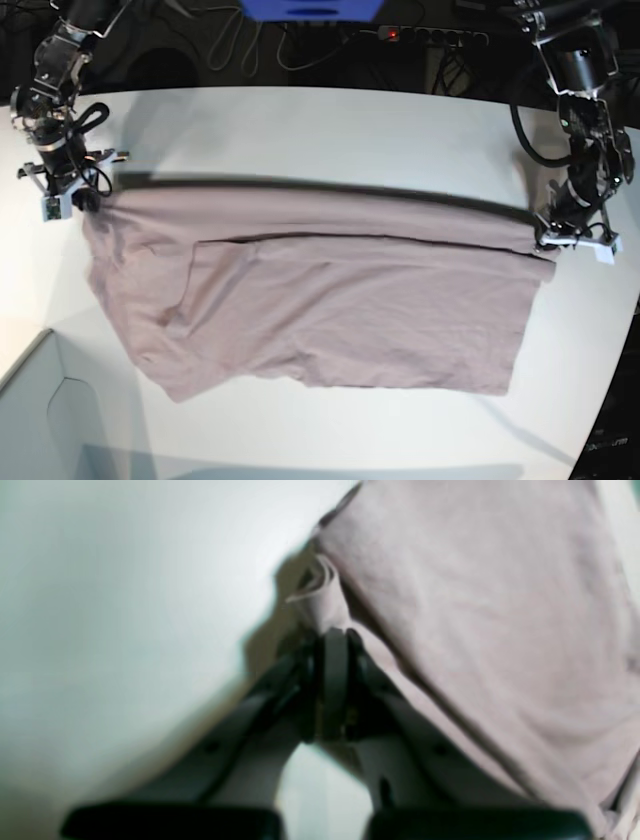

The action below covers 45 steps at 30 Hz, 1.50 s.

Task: Layout the t-shirt on the table in an organized manner, then fold the t-shirt properly
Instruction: 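Hold the folded shirt edge with both grippers at the table edge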

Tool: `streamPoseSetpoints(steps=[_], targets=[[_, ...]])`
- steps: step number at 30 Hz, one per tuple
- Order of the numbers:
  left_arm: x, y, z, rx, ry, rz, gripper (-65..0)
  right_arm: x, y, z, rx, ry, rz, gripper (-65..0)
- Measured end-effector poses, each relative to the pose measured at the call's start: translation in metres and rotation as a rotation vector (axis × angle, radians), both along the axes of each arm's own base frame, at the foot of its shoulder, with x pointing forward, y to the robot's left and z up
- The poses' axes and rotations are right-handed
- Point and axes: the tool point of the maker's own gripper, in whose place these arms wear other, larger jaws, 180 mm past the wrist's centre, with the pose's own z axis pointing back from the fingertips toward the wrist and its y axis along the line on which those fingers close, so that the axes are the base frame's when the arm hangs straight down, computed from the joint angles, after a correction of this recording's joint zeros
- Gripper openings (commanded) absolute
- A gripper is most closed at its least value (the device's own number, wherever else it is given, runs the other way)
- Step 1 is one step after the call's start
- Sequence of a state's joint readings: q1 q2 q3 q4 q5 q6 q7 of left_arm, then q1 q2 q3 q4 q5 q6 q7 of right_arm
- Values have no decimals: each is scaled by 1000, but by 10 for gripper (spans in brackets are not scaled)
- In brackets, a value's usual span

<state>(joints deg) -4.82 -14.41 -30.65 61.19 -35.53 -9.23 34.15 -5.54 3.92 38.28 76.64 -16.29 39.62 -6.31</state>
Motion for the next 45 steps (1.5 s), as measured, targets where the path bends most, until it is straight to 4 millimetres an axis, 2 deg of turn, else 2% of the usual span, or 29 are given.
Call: streamPoseSetpoints(steps=[4, 10, 15, 19, 24, 27, 29, 30, 33, 36, 41, 45], targets=[[13, -1, 14, 2, -40, -7, -649, 19, -4, 34, -56, -87, 13, -650], [58, -3, 55, -8, -134, -19, -649, 54, -3, 74, -80, -205, 20, -650], [53, 14, 59, -87, -113, 38, -649, 51, -4, 73, -80, -199, 14, -650], [49, 16, 57, -90, -100, 47, -649, 49, 8, 66, -47, -197, 11, -650], [25, 16, 34, -90, -41, 48, -649, 34, 10, 53, -37, -158, 4, -650], [9, 17, 21, -82, 3, 52, -649, 38, 16, 61, -44, -179, 12, -650], [1, 19, 16, -82, 11, 56, -649, 33, 19, 67, -45, -210, 15, -650], [-5, 21, 12, -72, 19, 58, -649, 26, 20, 63, -41, -197, 15, -650], [-34, 19, -8, -73, 81, 55, -649, -9, 20, 31, -40, -73, 13, -650], [-60, 17, -27, -75, 148, 58, -649, -34, 20, 15, -37, -9, 14, -650], [-75, 18, -28, -81, 138, 89, -649, -64, 20, 1, -37, 55, 17, -650], [-106, 15, -30, -76, 154, 115, -649, -81, 20, -6, -37, 94, 18, -650]])
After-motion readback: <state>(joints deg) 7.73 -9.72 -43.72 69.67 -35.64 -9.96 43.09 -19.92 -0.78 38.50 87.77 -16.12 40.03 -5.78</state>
